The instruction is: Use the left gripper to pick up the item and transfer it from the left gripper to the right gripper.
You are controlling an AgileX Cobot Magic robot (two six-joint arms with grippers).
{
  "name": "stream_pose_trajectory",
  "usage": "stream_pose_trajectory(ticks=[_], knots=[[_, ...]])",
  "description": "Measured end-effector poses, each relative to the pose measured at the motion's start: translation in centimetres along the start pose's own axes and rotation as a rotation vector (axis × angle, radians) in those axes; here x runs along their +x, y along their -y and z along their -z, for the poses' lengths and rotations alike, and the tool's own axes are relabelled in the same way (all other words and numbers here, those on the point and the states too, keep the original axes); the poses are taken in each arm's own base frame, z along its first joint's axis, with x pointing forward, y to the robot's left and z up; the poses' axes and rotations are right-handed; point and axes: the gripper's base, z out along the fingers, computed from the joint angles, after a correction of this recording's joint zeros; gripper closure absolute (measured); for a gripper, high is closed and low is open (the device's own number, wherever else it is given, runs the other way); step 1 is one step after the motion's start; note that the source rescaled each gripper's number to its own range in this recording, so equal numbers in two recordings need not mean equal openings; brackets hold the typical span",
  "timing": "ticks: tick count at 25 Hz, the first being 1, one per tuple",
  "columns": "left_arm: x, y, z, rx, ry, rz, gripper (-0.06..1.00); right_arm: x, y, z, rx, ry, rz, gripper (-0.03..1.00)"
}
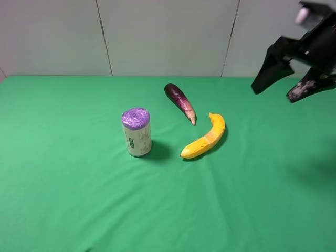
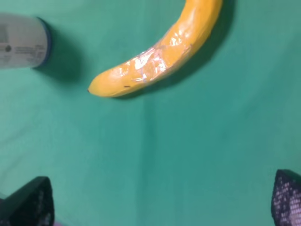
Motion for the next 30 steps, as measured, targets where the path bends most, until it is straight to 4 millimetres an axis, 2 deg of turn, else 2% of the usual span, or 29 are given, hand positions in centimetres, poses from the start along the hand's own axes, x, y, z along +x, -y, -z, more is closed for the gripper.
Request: stream_pose_trajectory(ticks=[7,11,14,18,25,30], knots=[[0.0,0.0,0.0,0.0,0.0,0.0,-0.02,3.4,-2.5,6.6,0.108,0.196,0.062,-0.03],[0.0,0.0,0.0,0.0,0.0,0.0,-0.02,5.7,-3.9,9.8,0.147,0.308,0.102,-0.03],[0.0,0.0,0.0,0.0,0.0,0.0,-0.02,8.3,-5.0,11.6,0.161,0.387,0.13,-0.03],[0.0,0.0,0.0,0.0,0.0,0.0,-0.02,11.9,-5.8,12.4,0.178,0.45,0.154,-0.03],[0.0,0.0,0.0,0.0,0.0,0.0,-0.02,18.6,-6.0,10.8,0.199,0.503,0.175,-0.03],[0.0,0.0,0.0,0.0,0.0,0.0,-0.02,22.4,-5.7,9.3,0.236,0.549,0.194,-0.03]])
